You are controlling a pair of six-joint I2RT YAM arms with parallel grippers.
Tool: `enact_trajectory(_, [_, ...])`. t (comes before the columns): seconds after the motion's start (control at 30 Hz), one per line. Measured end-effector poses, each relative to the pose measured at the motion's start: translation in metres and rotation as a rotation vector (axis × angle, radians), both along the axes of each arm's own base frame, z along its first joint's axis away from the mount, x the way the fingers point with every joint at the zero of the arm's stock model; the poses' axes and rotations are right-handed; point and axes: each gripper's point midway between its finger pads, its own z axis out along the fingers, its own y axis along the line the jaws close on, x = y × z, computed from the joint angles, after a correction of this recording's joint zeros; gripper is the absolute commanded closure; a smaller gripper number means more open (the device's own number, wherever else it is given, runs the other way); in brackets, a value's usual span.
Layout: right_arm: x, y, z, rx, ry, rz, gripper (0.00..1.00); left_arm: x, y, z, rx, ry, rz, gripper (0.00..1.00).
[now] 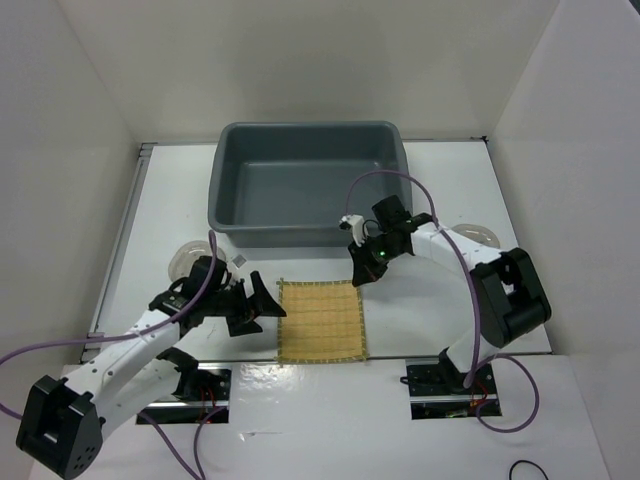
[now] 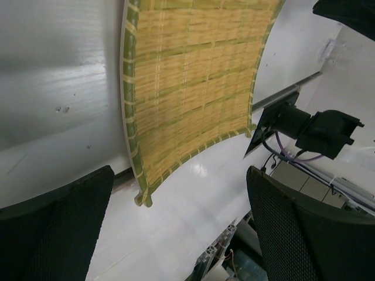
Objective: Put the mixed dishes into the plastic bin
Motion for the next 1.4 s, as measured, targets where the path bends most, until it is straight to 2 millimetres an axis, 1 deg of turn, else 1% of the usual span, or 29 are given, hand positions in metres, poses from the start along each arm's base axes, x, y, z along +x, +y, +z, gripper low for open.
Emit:
enact_trajectory(0.1, [0.003, 0.005, -0.007, -0.059, -0.023, -0.024, 1.00, 0.003, 0.000, -0.003, 0.009, 0.000, 0.009, 0.00])
enact_trajectory(0.17, [0.004, 0.011, -0.015, -0.103, -0.039, -0.017, 1.00, 0.004, 0.001, -0.008, 0.022, 0.022, 0.011, 0.00])
enact_trajectory(0.3, [0.021, 0.034, -0.023, -0.132, -0.115, 0.002, 1.00, 0.004, 0.002, -0.020, 0.059, 0.078, 0.013, 0.00])
enact_trajectory(0.37, [0.030, 0.039, -0.027, -0.143, -0.148, -0.007, 1.00, 0.007, 0.001, -0.023, 0.071, 0.095, 0.013, 0.00])
enact_trajectory(0.4, [0.033, 0.039, -0.029, -0.152, -0.155, -0.019, 1.00, 0.009, 0.000, -0.023, 0.075, 0.098, 0.013, 0.00])
enact_trajectory(0.5, [0.032, 0.031, -0.042, -0.212, -0.123, -0.059, 1.00, 0.016, -0.002, -0.025, 0.078, 0.100, 0.014, 0.00])
enact_trajectory(0.57, [0.032, 0.028, -0.048, -0.231, -0.103, -0.081, 1.00, 0.018, -0.003, -0.028, 0.082, 0.109, 0.013, 0.00])
enact_trajectory(0.63, [0.032, 0.029, -0.049, -0.232, -0.093, -0.092, 1.00, 0.019, -0.004, -0.032, 0.088, 0.122, 0.012, 0.00])
enact_trajectory(0.77, [0.032, 0.028, -0.045, -0.227, -0.106, -0.094, 1.00, 0.023, -0.004, -0.034, 0.094, 0.134, 0.015, 0.00])
enact_trajectory(0.83, [0.029, 0.024, -0.039, -0.224, -0.121, -0.092, 1.00, 0.025, -0.005, -0.033, 0.091, 0.126, 0.017, 0.00])
enact_trajectory(1.07, [0.020, 0.017, -0.007, -0.220, -0.191, -0.048, 1.00, 0.029, -0.006, -0.030, 0.084, 0.111, 0.018, 0.00])
enact_trajectory(1.17, [0.011, 0.023, 0.001, -0.273, -0.264, 0.019, 1.00, 0.029, -0.006, -0.030, 0.084, 0.111, 0.018, 0.00])
enact_trajectory(1.23, [-0.004, 0.031, 0.001, -0.318, -0.315, 0.095, 1.00, 0.030, -0.007, -0.029, 0.084, 0.109, 0.018, 0.00])
enact_trajectory(1.3, [-0.019, 0.038, -0.005, -0.368, -0.365, 0.165, 1.00, 0.031, -0.007, -0.028, 0.082, 0.105, 0.019, 0.00])
enact_trajectory(1.37, [-0.032, 0.037, -0.016, -0.422, -0.385, 0.218, 1.00, 0.033, -0.008, -0.026, 0.082, 0.098, 0.020, 0.00])
enact_trajectory(1.4, [-0.034, 0.033, -0.022, -0.454, -0.389, 0.228, 1.00, 0.034, -0.008, -0.025, 0.081, 0.095, 0.021, 0.00])
